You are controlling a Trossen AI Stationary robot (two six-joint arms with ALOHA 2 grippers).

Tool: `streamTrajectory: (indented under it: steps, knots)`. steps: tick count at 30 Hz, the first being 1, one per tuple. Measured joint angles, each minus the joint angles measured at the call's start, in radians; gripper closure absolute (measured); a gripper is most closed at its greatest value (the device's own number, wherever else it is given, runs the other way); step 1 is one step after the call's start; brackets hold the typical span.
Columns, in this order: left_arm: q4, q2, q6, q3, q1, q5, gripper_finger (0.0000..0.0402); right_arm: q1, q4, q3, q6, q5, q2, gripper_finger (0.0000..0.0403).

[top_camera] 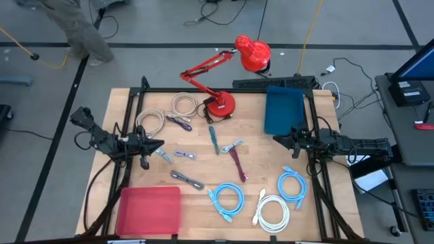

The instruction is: Sort cables

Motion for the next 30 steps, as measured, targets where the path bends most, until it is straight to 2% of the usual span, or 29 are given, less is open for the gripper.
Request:
streamTrajectory:
  steps: [6, 8, 11, 14, 16, 19, 22, 26, 30]
  knots:
    - [0.000, 0.000, 0.000, 0.000, 0.000, 0.000, 0.0376, 0.000, 0.001, 0.000, 0.003, 0.000, 0.000, 0.0403]
    - [0.000, 0.000, 0.000, 0.000, 0.000, 0.000, 0.0376, 0.000, 0.020, 0.000, 0.052, 0.000, 0.000, 0.0403]
    - [0.000, 0.000, 0.000, 0.000, 0.000, 0.000, 0.0376, 0.000, 0.079, 0.000, 0.252, 0.000, 0.000, 0.0403]
    - [0.000, 0.000, 0.000, 0.000, 0.000, 0.000, 0.0376, 0.000, 0.211, -0.001, 0.513, 0.000, 0.000, 0.0403]
    - [0.000, 0.000, 0.000, 0.000, 0.000, 0.000, 0.0376, 0.000, 0.314, -0.001, 0.606, 0.032, 0.006, 0.0403]
    - [0.000, 0.000, 0.000, 0.000, 0.000, 0.000, 0.0376, 0.000, 0.510, -0.001, 0.614, 0.151, 0.022, 0.0403]
    - [0.000, 0.000, 0.000, 0.000, 0.000, 0.000, 0.0376, 0.000, 0.725, -0.001, 0.547, 0.235, 0.046, 0.0403]
    - [0.000, 0.000, 0.000, 0.000, 0.000, 0.000, 0.0376, 0.000, 0.983, 0.000, 0.485, 0.235, 0.077, 0.0403]
    - [0.000, 0.000, 0.000, 0.000, 0.000, 0.000, 0.0376, 0.000, 1.133, 0.000, 0.430, 0.207, 0.085, 0.0403]
